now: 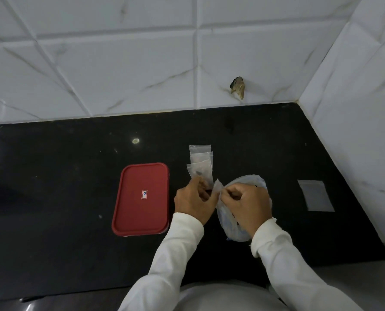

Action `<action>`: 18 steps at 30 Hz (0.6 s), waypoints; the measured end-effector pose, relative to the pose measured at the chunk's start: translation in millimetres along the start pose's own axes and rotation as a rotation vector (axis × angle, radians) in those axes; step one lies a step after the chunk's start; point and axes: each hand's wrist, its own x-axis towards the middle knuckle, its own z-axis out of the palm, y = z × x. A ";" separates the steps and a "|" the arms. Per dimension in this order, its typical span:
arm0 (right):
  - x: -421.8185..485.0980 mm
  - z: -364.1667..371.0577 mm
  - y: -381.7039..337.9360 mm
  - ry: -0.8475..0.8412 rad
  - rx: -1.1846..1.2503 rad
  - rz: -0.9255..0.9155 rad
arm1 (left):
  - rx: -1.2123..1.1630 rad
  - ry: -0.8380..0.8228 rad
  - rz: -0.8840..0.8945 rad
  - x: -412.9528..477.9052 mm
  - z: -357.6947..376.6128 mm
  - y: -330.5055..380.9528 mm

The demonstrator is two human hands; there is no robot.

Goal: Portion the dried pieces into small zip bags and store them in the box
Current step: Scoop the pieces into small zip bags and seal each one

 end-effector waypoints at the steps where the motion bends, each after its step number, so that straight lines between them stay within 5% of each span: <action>1: 0.4 -1.4 0.4 -0.001 0.000 0.000 | 0.005 -0.024 0.004 0.9 0.1 -0.4; 12: 7.0 -10.3 -5.4 -0.236 -0.024 0.058 | 0.047 -0.072 0.104 2.6 4.3 3.3; 18: 20.6 -22.6 -19.7 -0.434 -0.283 0.185 | 0.333 0.065 0.112 1.0 5.8 22.1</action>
